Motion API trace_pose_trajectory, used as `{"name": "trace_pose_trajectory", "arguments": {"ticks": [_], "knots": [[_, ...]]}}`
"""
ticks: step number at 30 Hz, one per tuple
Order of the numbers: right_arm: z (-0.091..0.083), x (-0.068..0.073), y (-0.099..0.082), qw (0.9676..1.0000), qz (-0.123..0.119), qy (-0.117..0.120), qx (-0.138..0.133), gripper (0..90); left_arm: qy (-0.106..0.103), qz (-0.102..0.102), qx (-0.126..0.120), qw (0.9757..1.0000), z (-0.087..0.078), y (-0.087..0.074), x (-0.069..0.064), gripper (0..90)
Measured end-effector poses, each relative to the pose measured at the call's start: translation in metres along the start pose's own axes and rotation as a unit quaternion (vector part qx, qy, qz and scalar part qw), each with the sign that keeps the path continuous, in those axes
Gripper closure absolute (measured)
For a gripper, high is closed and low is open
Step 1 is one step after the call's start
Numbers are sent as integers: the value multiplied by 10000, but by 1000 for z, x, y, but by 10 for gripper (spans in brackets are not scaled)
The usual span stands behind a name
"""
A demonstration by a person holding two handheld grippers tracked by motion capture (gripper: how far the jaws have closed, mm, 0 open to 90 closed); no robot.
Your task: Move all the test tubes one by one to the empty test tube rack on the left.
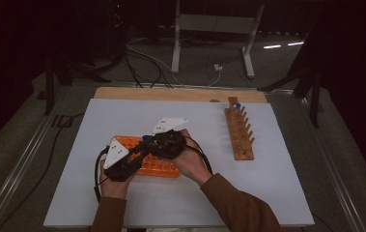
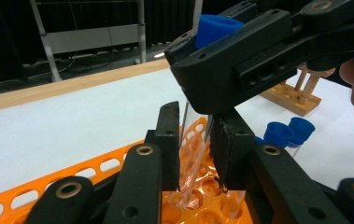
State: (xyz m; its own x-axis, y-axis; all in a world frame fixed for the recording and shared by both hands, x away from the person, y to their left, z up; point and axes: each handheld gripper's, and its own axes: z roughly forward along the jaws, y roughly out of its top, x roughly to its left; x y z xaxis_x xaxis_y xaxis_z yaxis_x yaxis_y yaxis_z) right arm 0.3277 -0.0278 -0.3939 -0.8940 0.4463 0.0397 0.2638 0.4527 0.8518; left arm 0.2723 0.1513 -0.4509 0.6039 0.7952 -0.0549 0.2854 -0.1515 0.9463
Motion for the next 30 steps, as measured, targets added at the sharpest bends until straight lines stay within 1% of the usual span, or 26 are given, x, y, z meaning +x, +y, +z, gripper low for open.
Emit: {"name": "trace_pose_trajectory", "arguments": {"ticks": [10, 12, 14, 15, 16, 20, 22, 24, 30], "knots": [[0, -1, 0, 10000, 10, 7, 18, 753, -18, 81, 7, 10000, 1, 0, -3, 779], [0, -2, 0, 10000, 52, 14, -1, 682, 1, 63, -1, 10000, 1, 0, -2, 780], [-1, -3, 0, 9999, 86, 109, -37, 580, 18, 48, -11, 10000, 0, 0, -1, 780], [-1, -4, 0, 9998, 124, 133, -34, 547, 27, 45, -13, 10000, 0, 0, 0, 780], [-2, -4, 0, 9998, 138, 108, -35, 522, 28, 18, -27, 10000, -1, -1, 0, 780], [-4, -6, -1, 9997, 189, 123, -124, 391, 14, -18, -19, 10000, -1, -2, 1, 780], [-6, -7, -1, 9995, 230, 103, -172, 289, 7, -26, -12, 10000, -1, -2, 2, 780], [-7, -7, 0, 9997, 196, -7, -151, 168, -9, -36, -7, 10000, 0, -3, 2, 780], [-15, -10, -2, 9995, 218, -109, -179, 94, -62, -77, 37, 9999, 2, -6, 0, 780]]}}
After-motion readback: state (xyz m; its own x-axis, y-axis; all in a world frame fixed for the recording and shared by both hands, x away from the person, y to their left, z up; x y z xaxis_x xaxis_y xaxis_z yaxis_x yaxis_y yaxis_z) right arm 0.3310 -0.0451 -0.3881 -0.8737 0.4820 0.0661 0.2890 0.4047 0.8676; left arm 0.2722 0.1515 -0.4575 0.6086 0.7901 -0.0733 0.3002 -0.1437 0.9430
